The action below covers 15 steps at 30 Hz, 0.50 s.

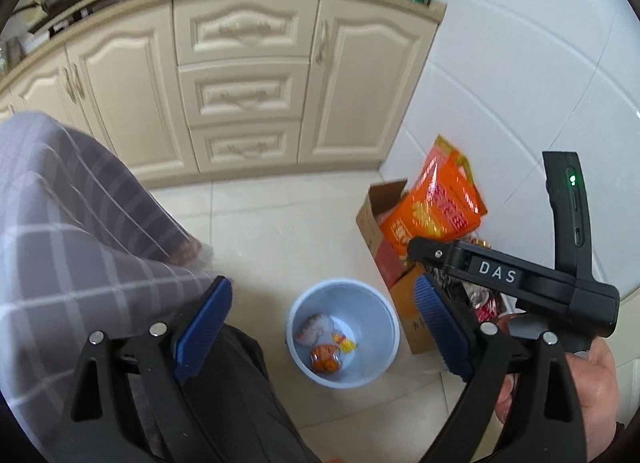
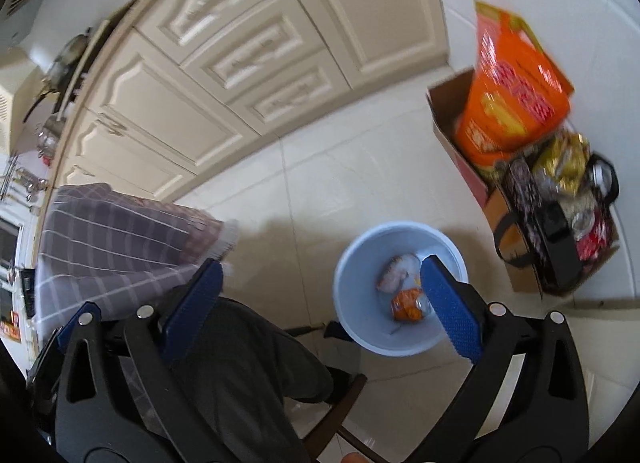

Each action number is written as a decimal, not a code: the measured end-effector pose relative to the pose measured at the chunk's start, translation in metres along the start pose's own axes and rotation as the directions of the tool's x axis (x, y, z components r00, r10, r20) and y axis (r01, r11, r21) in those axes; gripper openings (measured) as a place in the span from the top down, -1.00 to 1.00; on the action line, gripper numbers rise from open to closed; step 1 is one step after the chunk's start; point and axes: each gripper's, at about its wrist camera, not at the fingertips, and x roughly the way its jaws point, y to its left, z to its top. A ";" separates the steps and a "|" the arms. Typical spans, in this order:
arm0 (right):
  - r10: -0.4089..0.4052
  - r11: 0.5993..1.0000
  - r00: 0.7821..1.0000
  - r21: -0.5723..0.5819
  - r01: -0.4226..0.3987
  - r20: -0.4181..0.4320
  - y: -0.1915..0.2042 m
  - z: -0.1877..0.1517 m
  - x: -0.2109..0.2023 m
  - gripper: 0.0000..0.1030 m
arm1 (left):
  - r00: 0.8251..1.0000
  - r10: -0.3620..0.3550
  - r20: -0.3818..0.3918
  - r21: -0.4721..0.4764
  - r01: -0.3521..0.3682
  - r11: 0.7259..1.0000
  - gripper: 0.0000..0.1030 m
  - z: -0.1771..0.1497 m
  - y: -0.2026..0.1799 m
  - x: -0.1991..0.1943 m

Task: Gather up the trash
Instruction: 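Swing both tools back toward the remaining trash on the table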

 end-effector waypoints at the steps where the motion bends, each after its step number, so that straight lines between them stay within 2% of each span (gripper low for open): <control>1: 0.010 1.000 1.000 -0.016 -0.010 0.016 0.010 0.003 -0.008 -0.88 | 1.000 0.003 0.023 -0.004 -0.003 1.000 -0.76 0.003 0.002 -0.011; 6: 0.067 0.994 0.995 -0.089 -0.060 0.076 0.053 0.012 -0.039 -0.88 | 0.994 0.014 0.109 -0.020 -0.012 1.000 -0.76 0.012 0.013 -0.057; 9: 0.106 0.986 0.989 -0.138 -0.091 0.100 0.081 0.014 -0.054 -0.88 | 0.986 0.046 0.159 -0.024 -0.043 0.999 -0.77 0.016 0.022 -0.084; 15: 0.194 0.953 0.973 -0.258 -0.156 0.126 0.145 0.011 -0.080 -0.88 | 0.960 0.105 0.258 -0.092 -0.083 0.992 -0.78 0.015 0.056 -0.143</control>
